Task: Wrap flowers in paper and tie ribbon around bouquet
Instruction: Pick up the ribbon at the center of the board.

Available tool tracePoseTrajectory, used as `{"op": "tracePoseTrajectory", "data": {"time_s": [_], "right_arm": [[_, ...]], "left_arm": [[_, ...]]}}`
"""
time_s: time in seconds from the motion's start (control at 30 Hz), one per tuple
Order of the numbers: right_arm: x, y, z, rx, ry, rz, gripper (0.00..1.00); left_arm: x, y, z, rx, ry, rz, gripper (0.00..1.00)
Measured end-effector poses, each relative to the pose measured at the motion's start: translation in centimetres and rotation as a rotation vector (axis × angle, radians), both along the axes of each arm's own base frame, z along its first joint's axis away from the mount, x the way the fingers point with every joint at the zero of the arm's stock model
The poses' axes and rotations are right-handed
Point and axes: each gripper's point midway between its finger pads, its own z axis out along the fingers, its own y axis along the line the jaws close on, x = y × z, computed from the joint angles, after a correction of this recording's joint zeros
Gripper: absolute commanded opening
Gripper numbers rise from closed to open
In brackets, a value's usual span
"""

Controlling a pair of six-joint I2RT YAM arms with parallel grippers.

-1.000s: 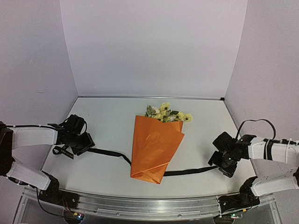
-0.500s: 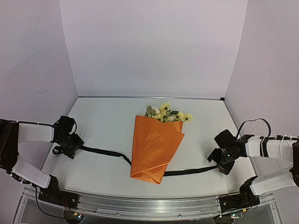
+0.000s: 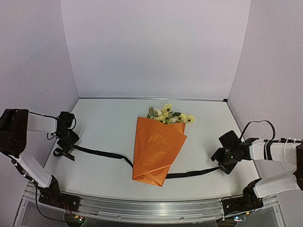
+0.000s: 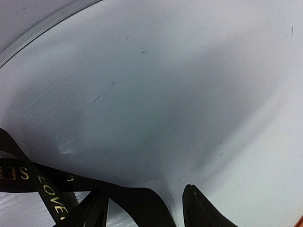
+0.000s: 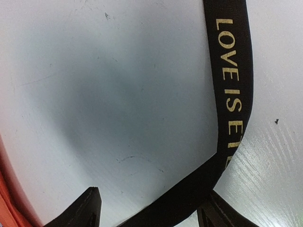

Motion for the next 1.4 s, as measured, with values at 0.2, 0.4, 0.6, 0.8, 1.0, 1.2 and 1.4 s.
{"op": "tracePoseTrajectory", "data": {"time_s": [0.2,0.4,0.6,0.8,1.0,1.2,1.4], "right_arm": [[0.5,-0.1,0.0,0.005,-0.022,-0.012,0.59],[0.9,0.0,-0.2,0.010,-0.030,-0.021,0.39],[1.1,-0.2,-0.6,0.012,-0.026,-0.036,0.05],[2.5,-0.6,-0.7,0.002,0.002,-0.043,0.00],[5.0,-1.9,-0.7,-0.008,0.036,-0.070,0.00],[7.0,-2.6,-0.6,0.007,0.063,-0.094,0.00],[8.5,-2.9,-0.5,0.026,0.066,-0.105,0.00]], "left_arm": [[1.0,0.6,-0.2,0.021,-0.001,0.036,0.33],[2.0,0.9,-0.4,0.036,-0.013,0.045,0.02],[2.5,0.9,-0.5,0.044,-0.019,0.021,0.00],[3.4,0.9,-0.3,0.058,-0.022,-0.017,0.00],[6.5,0.9,1.2,0.068,-0.083,-0.054,0.00],[8.9,1.5,1.8,0.048,-0.138,-0.065,0.00],[10.3,2.0,1.4,0.009,-0.150,-0.079,0.00]]}}
